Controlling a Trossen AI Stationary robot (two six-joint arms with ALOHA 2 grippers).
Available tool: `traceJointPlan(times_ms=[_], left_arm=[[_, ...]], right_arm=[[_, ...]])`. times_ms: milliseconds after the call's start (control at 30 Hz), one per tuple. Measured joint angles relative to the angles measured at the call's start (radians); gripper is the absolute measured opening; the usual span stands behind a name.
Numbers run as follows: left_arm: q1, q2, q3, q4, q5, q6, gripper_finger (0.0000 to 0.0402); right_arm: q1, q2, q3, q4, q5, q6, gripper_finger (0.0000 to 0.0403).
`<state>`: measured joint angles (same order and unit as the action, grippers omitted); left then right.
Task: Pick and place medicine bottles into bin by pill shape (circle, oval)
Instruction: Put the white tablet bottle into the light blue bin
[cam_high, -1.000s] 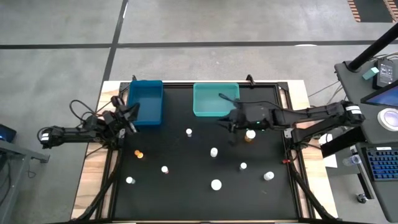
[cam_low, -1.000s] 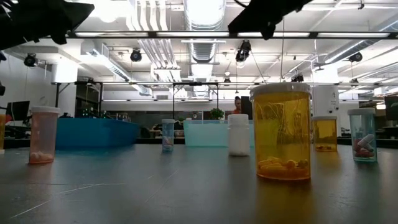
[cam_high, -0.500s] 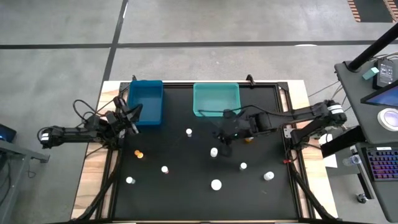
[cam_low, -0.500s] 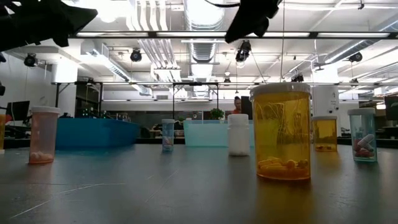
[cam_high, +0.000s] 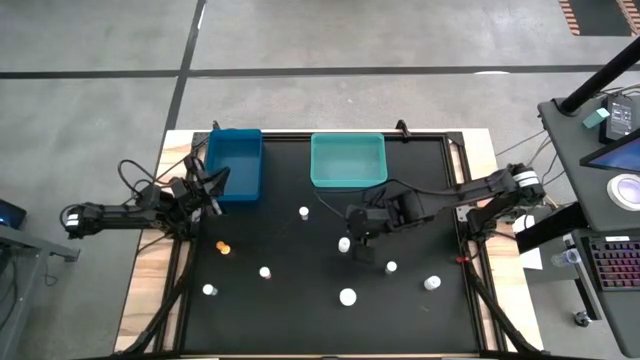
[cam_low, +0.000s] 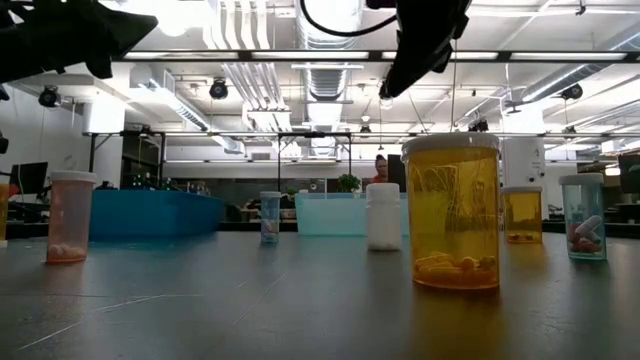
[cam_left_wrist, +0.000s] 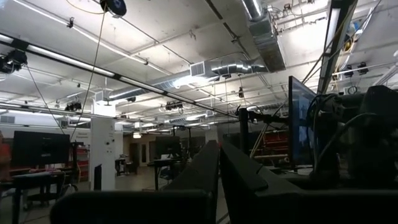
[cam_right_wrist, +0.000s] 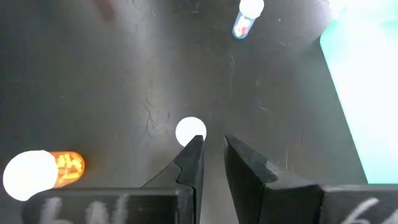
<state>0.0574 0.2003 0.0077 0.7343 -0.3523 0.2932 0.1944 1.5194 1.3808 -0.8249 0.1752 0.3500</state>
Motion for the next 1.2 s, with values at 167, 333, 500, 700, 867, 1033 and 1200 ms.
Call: traceJointPlan(times_ms=[167,333,500,700,867,1033,1200], left_arm=[[0.000,0.000,0.000,0.002,0.001,-0.001,0.0001],[0.000,0.000,0.000,0.006,0.002,-0.001,0.0001],[0.000,0.000,0.001,0.006,0.003,-0.001,0.0001],[0.000,0.000,0.001,0.006,0.003,-0.001,0.0001],[0.000,0.000,0.001,0.006,0.003,0.000,0.0001],[0.000,0.001,0.001,0.006,0.003,0.000,0.0001],[0.000,0.002,0.001,0.006,0.003,0.001,0.0001]], right_arm=[[0.000,0.001,0.002,0.000,-0.001,0.008,0.0054],[0.002,0.004,0.002,0.002,-0.001,-0.002,0.0082],[0.002,0.032,0.001,0.003,0.000,-0.013,0.0147],[0.002,0.091,0.000,0.006,0.008,-0.087,0.0216],[0.002,0.146,0.000,0.016,0.008,-0.139,0.0246],[-0.005,0.192,0.000,0.038,0.007,-0.147,0.0258],[-0.008,0.228,0.000,0.073,-0.011,-0.165,0.0260]])
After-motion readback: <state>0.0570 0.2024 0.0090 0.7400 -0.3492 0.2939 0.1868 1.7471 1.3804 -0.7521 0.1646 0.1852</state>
